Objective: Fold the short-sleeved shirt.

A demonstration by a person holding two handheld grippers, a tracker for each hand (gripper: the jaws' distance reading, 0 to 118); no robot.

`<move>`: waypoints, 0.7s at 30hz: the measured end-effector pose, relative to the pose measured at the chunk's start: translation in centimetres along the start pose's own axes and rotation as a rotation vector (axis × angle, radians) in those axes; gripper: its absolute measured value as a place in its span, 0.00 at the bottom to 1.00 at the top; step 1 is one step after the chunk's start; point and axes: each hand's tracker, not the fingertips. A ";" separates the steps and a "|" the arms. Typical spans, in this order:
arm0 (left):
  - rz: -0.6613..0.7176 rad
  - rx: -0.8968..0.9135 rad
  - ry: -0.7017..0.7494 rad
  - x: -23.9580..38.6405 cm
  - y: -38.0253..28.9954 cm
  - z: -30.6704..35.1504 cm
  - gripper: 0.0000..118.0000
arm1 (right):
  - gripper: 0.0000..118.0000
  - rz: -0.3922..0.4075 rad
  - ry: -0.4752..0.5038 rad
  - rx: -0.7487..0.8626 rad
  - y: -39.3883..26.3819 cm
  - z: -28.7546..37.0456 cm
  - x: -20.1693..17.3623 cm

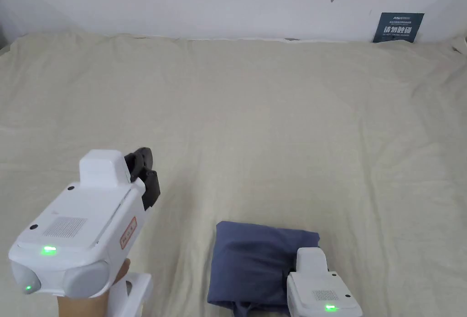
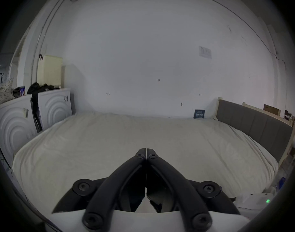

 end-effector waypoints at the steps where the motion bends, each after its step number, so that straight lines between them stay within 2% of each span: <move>1: 0.011 -0.024 -0.004 0.0 -0.5 -0.2 0.00 | 0.01 -0.005 0.008 0.017 -0.4 -0.3 0.1; 2: 0.030 -0.051 -0.018 0.0 -1.0 -0.5 0.00 | 0.01 -0.015 0.013 0.060 -0.7 0.1 0.2; 8: 0.218 -0.324 -0.133 -0.1 -5.2 -3.1 0.03 | 0.01 0.002 0.018 0.032 -0.2 0.0 0.3; 10: 0.301 -0.454 -0.170 -0.1 -6.9 -4.6 0.26 | 0.01 0.001 0.025 0.036 -0.3 0.1 0.4; 11: 0.332 -0.509 -0.184 -0.1 -7.7 -5.3 0.44 | 0.01 0.002 0.026 0.038 -0.3 0.1 0.4; 12: 0.369 -0.565 -0.201 -0.1 -8.5 -6.2 0.69 | 0.01 0.004 0.028 0.038 -0.3 0.1 0.4; 13: 0.404 -0.612 -0.215 -0.1 -9.3 -7.0 0.85 | 0.01 0.007 0.030 0.038 -0.3 0.1 0.5; 14: 0.427 -0.673 -0.244 -0.1 -10.0 -7.8 0.95 | 0.01 0.007 0.032 0.038 -0.3 0.1 0.5; 15: 0.459 -0.704 -0.264 -0.1 -10.5 -8.4 0.99 | 0.01 0.008 0.035 0.038 -0.3 0.1 0.6; 19: 0.495 -0.816 -0.328 0.1 -12.4 -10.9 0.98 | 0.01 -0.007 0.048 0.045 -0.5 0.1 0.9; 20: 0.489 -0.847 -0.344 0.1 -12.8 -11.5 0.95 | 0.01 -0.008 0.048 0.048 -0.5 0.1 0.9; 21: 0.492 -0.852 -0.333 0.2 -13.2 -11.8 0.81 | 0.01 -0.008 0.048 0.051 -0.5 0.2 0.9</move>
